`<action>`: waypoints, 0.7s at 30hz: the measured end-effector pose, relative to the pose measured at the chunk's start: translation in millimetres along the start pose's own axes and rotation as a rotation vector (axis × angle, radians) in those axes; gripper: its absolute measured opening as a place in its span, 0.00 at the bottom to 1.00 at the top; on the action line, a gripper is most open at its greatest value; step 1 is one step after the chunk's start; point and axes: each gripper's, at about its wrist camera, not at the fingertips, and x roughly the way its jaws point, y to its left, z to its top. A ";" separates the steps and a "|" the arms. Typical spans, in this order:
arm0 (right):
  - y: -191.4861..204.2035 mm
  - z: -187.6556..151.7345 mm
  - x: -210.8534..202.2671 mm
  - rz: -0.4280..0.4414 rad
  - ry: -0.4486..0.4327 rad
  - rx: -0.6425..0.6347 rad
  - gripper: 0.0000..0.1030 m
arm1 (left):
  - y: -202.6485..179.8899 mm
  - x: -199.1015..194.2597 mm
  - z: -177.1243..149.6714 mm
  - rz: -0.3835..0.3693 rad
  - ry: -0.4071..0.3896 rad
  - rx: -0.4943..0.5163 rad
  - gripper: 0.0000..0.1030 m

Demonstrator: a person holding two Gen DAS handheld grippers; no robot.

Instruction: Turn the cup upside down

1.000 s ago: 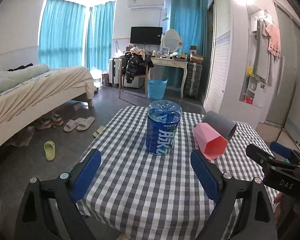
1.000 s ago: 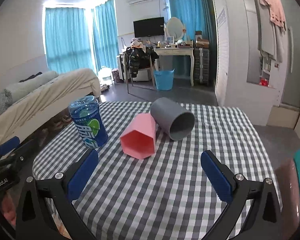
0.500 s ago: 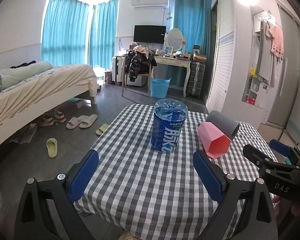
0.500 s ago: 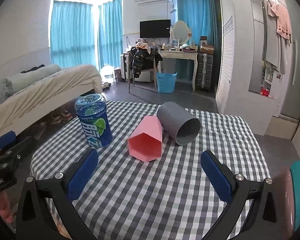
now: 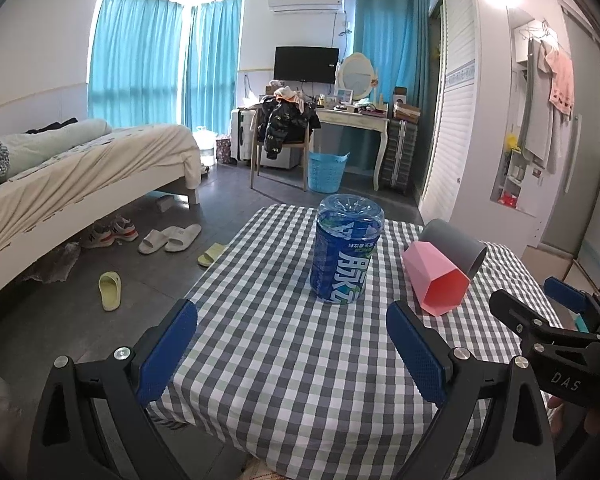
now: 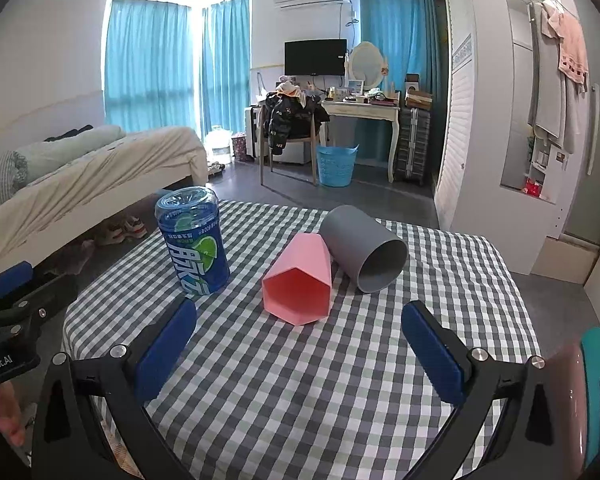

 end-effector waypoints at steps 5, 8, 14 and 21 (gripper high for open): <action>1.8 0.0 1.0 0.001 0.002 -0.005 1.00 | -0.2 0.1 0.0 0.001 0.000 -0.001 0.95; 1.7 -0.3 1.3 0.001 0.003 -0.005 1.00 | 0.5 -0.4 -0.2 0.003 0.001 0.001 0.95; 2.3 -0.8 1.2 0.001 0.003 -0.005 1.00 | 0.9 0.0 -0.1 0.006 0.003 0.002 0.96; 2.8 -2.3 2.5 -0.002 0.010 -0.006 1.00 | 3.9 0.8 -2.7 0.012 0.007 0.002 0.96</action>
